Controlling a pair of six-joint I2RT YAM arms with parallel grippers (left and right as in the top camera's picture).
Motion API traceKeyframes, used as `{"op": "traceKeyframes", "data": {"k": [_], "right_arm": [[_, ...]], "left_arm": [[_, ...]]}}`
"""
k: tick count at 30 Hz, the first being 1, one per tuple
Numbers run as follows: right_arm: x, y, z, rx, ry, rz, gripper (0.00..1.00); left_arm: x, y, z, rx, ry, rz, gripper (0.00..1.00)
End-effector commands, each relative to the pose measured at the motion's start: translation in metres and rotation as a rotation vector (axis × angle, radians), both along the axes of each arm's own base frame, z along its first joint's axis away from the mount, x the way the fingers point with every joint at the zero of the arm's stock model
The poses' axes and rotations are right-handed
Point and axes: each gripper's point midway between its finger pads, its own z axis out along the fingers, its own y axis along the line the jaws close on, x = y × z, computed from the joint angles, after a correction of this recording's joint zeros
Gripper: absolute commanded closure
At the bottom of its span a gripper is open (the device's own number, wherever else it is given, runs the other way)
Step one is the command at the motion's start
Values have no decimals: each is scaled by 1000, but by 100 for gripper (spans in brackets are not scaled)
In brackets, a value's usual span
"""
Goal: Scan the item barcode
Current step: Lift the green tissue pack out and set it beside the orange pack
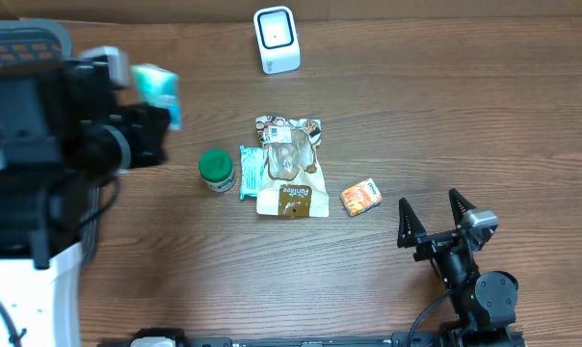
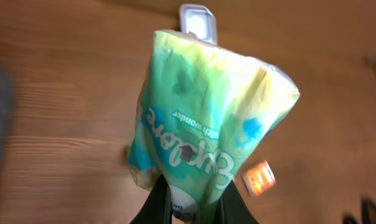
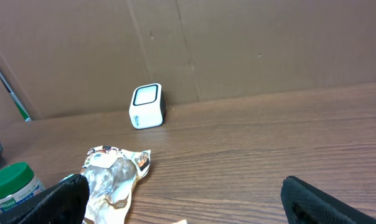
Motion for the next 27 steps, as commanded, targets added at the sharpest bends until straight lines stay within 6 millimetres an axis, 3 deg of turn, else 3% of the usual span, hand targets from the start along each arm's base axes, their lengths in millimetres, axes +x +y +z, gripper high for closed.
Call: {"op": "traceKeyframes", "data": {"k": [1,9,15,21,27], "right_arm": [[1,-2,-4,-5,3,-10,0],[1,-2,-4,-5,3,-10,0],[1,-2,-4,-5,3,-10,0],[1,-2,-4,-5,3,-10,0],[1,-2,-4,-5,2,-10,0]], "left_arm": [[1,-34,-29,33,89,-86,96],[5,-119,-120,52,309,-249,96],[6,-170,-181,85,430,-319,96],[10,-209,-226,102,492,-351,96],[16,-223,-270,91,588,-263,96]]}}
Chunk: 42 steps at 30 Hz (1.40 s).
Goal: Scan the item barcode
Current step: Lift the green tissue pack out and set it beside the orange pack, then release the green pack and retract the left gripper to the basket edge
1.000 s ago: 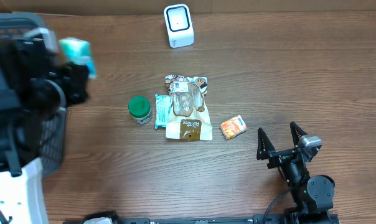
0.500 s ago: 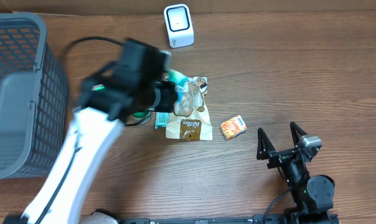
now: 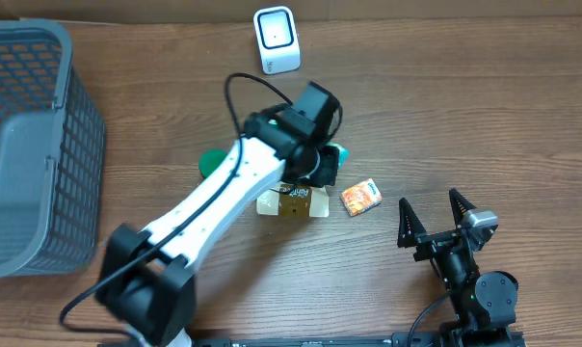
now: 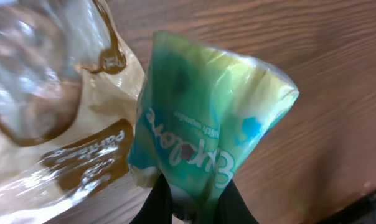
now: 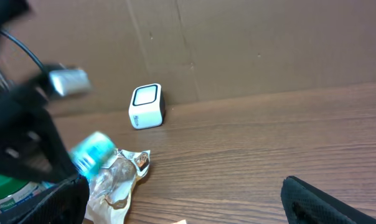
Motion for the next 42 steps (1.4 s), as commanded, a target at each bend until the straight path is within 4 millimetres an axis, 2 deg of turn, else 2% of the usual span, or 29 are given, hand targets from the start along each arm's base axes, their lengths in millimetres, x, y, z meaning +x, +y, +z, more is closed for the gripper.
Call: {"op": "traceKeyframes", "data": {"k": [1,4,7,10,13,14,15,16,18,22,25,27,28,29,30,31,37,42], "right_arm": [[1,-2,-4,-6,3,-11,0],[1,-2,-4,-6,3,-11,0],[1,-2,-4,-6,3,-11,0],[1,-2,-4,-6,3,-11,0],[1,-2,-4,-6,3,-11,0],[1,-2,-4,-6,3,-11,0],[1,-2,-4,-6,3,-11,0],[1,-2,-4,-6,3,-11,0],[1,-2,-4,-6,3,-11,0],[1,-2,-4,-6,3,-11,0],[1,-2,-4,-6,3,-11,0],[1,-2,-4,-6,3,-11,0],[1,-2,-4,-6,3,-11,0],[1,-2,-4,-6,3,-11,0],[1,-2,-4,-6,3,-11,0],[1,-2,-4,-6,3,-11,0],[1,-2,-4,-6,3,-11,0],[1,-2,-4,-6,3,-11,0]], "left_arm": [[3,-3,-38,39,100,126,96],[10,-9,-57,39,119,162,96],[14,-13,-68,38,117,158,96],[16,-15,-67,28,105,142,84],[21,-19,-57,12,69,104,67],[23,-20,-51,7,57,95,59],[25,-21,-46,5,49,87,46],[25,-21,-40,4,44,85,40],[26,-19,-26,12,40,87,36],[26,-9,7,64,25,97,36],[21,-6,35,70,30,79,38],[17,-3,52,77,31,66,44],[16,-2,60,79,24,45,54],[14,-1,68,78,14,21,68],[13,-1,77,75,5,-6,74],[10,-2,85,67,-2,-29,96],[-4,-24,123,-76,-24,-194,96],[-3,-32,130,-129,-14,-166,96]]}}
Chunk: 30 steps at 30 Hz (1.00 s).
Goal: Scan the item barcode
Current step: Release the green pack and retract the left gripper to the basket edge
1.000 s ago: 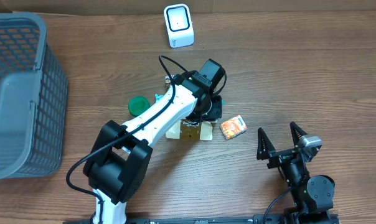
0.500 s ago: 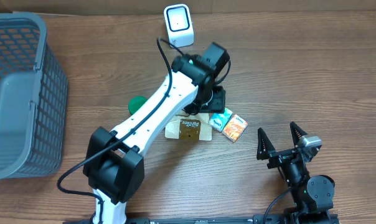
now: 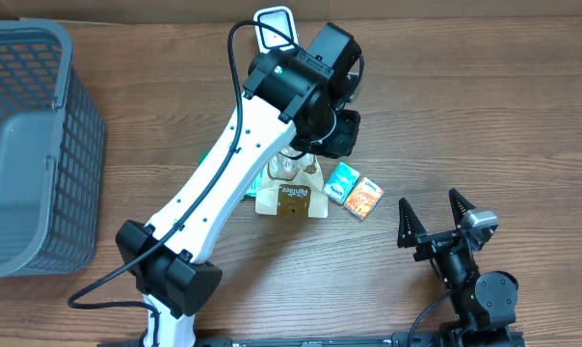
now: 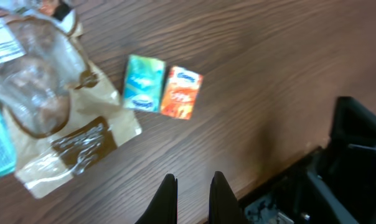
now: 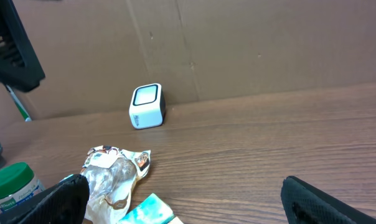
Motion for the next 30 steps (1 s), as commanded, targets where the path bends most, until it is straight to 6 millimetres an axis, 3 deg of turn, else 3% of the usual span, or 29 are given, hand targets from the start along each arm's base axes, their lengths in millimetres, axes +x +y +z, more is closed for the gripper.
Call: {"op": "traceKeyframes", "data": {"k": [1,6,15,30], "right_arm": [[1,-2,-4,-5,2,-11,0],[1,-2,-4,-5,2,-11,0],[1,-2,-4,-5,2,-11,0],[1,-2,-4,-5,2,-11,0]], "left_arm": [[-7,-8,22,-79,-2,-4,96],[-6,-7,22,-85,58,132,96],[-3,13,9,3,144,426,96],[-4,11,6,8,159,445,96]]}}
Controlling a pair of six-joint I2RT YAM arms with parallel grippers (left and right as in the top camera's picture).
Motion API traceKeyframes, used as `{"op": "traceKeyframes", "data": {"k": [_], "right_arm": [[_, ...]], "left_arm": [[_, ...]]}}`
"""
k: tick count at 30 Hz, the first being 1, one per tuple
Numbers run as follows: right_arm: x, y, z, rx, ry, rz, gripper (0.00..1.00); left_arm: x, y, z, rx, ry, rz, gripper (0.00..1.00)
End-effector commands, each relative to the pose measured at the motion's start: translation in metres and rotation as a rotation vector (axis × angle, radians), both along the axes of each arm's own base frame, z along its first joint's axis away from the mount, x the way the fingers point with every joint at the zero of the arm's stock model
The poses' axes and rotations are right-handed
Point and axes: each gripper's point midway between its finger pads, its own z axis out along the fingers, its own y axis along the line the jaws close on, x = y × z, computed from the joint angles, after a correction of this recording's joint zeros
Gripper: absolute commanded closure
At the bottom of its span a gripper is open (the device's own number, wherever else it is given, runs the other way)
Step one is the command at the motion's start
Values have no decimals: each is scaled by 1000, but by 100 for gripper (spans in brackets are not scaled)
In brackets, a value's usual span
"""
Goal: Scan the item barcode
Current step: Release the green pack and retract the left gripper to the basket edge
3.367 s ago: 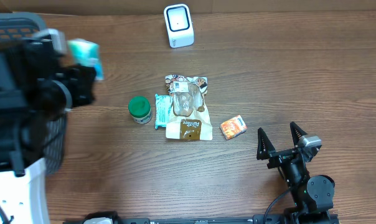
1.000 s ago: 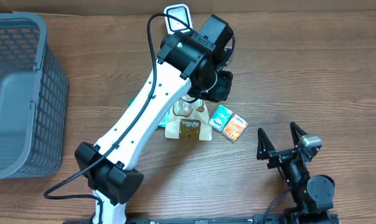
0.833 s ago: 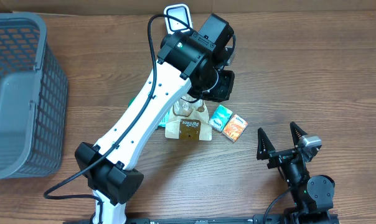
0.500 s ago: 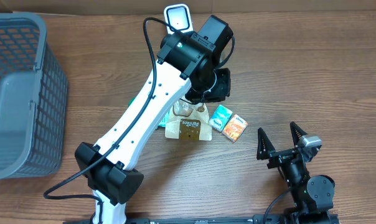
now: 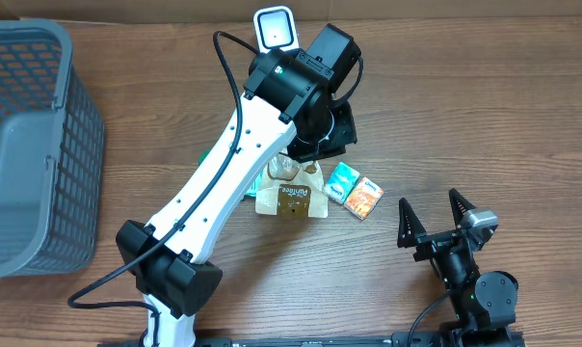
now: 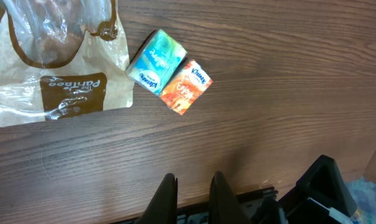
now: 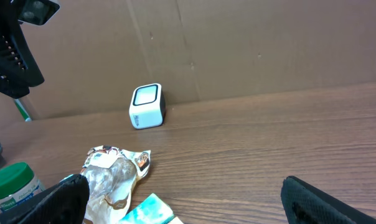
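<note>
A teal tissue pack (image 5: 342,181) lies flat on the table, touching an orange tissue pack (image 5: 363,199). The left wrist view shows the same pair, teal pack (image 6: 155,62) and orange pack (image 6: 185,87), well below my left gripper (image 6: 193,194). That gripper is open by a narrow gap with nothing in it. The white scanner (image 5: 275,28) stands at the back edge, scanner (image 7: 145,106) also facing the right wrist camera. My right gripper (image 5: 436,224) rests wide open near the front right, away from everything.
A crumpled brown-and-clear snack bag (image 5: 291,189) lies left of the packs. A green-lidded jar (image 7: 10,183) stands further left, mostly under my left arm from overhead. A grey mesh basket (image 5: 31,145) fills the far left. A cardboard wall (image 7: 238,43) runs along the back.
My left wrist has turned and shifted slightly, so the scanner shows fully from overhead. Both tissue packs lie where they were. The right arm has not moved.
My left gripper first held the teal tissue pack up at the far left by the basket. Then it held the pack over the snack bag at the centre. After that the pack lay beside the orange one, let go, and it still lies there.
</note>
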Motion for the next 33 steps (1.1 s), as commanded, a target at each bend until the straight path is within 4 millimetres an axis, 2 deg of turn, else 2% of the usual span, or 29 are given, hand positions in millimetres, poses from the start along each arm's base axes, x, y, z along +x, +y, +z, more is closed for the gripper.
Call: {"op": "traceKeyframes", "data": {"k": [1,20,24,29,33], "right_arm": [[1,-2,-4,-6,2,-11,0],[1,-2,-4,-6,2,-11,0],[1,-2,-4,-6,2,-11,0],[1,-2,-4,-6,2,-11,0],[1,-2,-4,-6,2,-11,0]], "left_arm": [[-3,1,11,-8,-23,15,96],[-4,2,10,-5,-25,3,96],[-3,2,10,1,-49,-54,96],[0,11,9,30,-105,-208,96],[4,32,6,68,-108,-274,96]]}}
